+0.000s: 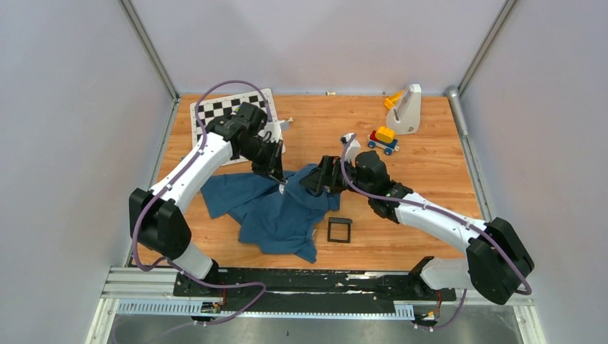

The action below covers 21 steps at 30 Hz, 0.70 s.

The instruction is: Remove the brooch from the garment

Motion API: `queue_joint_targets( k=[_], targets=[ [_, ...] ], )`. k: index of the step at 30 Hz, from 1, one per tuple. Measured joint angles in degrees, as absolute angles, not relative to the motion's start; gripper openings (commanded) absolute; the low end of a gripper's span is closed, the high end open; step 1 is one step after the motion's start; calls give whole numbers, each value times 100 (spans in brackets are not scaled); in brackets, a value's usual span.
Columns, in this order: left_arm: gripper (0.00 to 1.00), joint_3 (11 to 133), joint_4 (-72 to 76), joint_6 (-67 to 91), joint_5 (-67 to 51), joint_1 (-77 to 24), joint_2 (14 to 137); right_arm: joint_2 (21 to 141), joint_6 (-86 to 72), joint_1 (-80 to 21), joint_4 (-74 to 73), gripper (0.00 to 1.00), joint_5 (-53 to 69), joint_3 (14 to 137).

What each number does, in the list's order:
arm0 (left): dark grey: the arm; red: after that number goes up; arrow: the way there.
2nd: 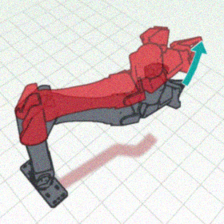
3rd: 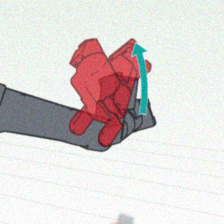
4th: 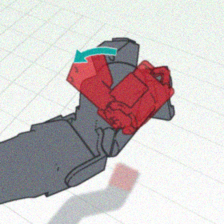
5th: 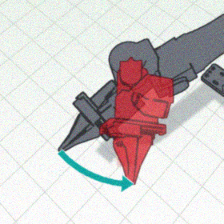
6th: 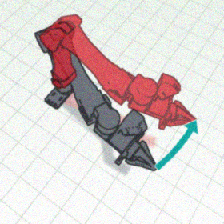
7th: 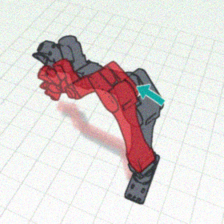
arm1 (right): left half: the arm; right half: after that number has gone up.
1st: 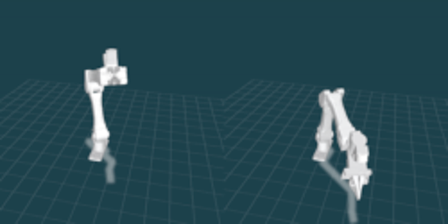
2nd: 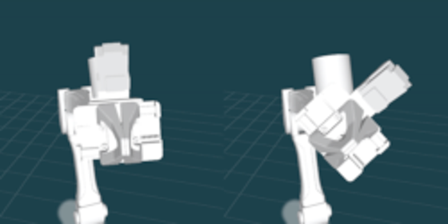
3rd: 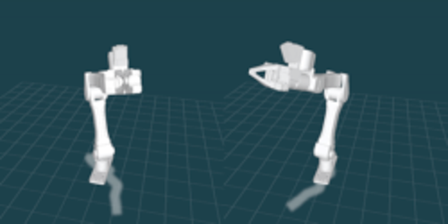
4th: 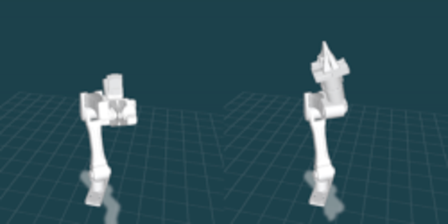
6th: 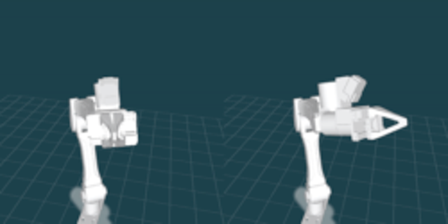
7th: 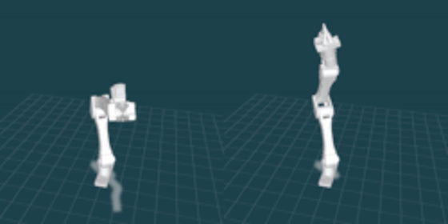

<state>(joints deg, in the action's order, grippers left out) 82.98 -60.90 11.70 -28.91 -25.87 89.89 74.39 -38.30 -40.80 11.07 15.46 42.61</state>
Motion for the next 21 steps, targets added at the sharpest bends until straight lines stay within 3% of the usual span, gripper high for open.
queue_joint_targets(
  k=[7, 16, 21],
  targets=[
    [0, 7688, -5258, 1728, -4434, -1800, 8831, 7476, -4539, -4080, 1822, 82, 1938, 4032],
    [0, 6991, -4515, 2340, -5518, -1612, 8534, 8064, -5109, -4086, 2486, 56, 2362, 4003],
    [0, 6818, -4257, 2532, -5701, -1601, 8318, 8307, -5264, -4112, 2816, 54, 2587, 4069]
  ],
)
